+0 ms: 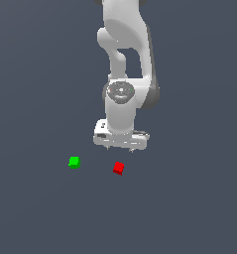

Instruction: Stack the red cube on top of the green cube.

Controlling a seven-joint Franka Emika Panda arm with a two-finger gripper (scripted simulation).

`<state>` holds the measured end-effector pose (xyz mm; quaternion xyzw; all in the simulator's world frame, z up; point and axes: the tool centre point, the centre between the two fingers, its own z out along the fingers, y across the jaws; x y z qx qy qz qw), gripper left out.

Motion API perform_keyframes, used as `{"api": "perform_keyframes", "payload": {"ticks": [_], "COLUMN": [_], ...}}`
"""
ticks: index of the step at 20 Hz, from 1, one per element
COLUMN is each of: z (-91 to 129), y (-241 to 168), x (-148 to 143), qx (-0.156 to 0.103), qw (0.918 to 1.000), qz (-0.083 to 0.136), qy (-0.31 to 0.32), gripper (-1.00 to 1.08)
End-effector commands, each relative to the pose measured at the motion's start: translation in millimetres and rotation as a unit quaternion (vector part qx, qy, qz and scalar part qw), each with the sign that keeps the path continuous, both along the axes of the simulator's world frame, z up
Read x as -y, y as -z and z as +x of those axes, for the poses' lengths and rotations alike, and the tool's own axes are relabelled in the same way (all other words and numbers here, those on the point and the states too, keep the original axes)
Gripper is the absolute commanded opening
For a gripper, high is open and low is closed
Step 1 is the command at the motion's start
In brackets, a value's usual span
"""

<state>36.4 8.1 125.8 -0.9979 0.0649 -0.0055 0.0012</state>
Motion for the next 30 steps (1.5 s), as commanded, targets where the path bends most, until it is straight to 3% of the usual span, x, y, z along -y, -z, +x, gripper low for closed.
{"api": "perform_keyframes", "payload": {"ticks": [1, 13, 23, 30], "z": [10, 42, 44, 43], "y": [14, 53, 60, 93], "x": [0, 3, 4, 4], "qx": [-0.001, -0.005, -0.006, -0.006], "qw": [0.9997, 0.9957, 0.9952, 0.9952], "qz": [0.0, 0.0, 0.0, 0.0], "qy": [0.023, 0.093, 0.097, 0.098], "gripper": [1.0, 1.0, 1.0, 1.0]}}
